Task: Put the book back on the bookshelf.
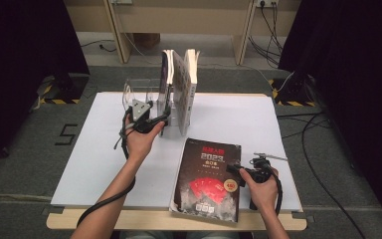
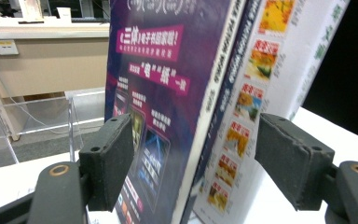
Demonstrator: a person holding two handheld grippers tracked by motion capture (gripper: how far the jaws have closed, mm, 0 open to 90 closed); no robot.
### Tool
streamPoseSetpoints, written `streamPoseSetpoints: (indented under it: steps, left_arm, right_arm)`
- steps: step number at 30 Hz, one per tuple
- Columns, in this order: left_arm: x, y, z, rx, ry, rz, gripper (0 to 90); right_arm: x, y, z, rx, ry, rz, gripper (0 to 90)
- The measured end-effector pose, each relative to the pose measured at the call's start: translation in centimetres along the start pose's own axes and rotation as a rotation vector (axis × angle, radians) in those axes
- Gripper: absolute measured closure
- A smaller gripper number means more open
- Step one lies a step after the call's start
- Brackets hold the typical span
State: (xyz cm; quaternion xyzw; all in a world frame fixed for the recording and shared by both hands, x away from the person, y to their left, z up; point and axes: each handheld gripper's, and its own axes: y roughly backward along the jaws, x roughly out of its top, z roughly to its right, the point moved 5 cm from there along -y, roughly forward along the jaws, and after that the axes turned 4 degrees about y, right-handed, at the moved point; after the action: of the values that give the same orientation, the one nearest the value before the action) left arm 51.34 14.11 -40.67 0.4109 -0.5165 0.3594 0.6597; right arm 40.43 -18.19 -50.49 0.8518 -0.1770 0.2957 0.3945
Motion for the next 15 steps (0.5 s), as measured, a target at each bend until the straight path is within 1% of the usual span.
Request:
streamPoseSetpoints:
  steps: [7, 12, 15]
  left_arm:
    - [-1.1, 1.1, -0.2, -0.015, 0.012, -0.022, 27.3]
    - [-2.0, 1.8, -0.6, -0.024, 0.016, -0.049, 27.7]
    - [-2.9, 2.4, -0.7, -0.035, 0.020, -0.077, 28.0]
  right_arm:
    - [0.0, -0.1, -0.1, -0.004, 0.007, 0.000, 58.0]
    - [0.1, 0.0, 0.0, -0.012, 0.006, 0.000, 58.0]
    - [0.3, 0.1, 0.1, -0.025, 0.002, -0.005, 58.1]
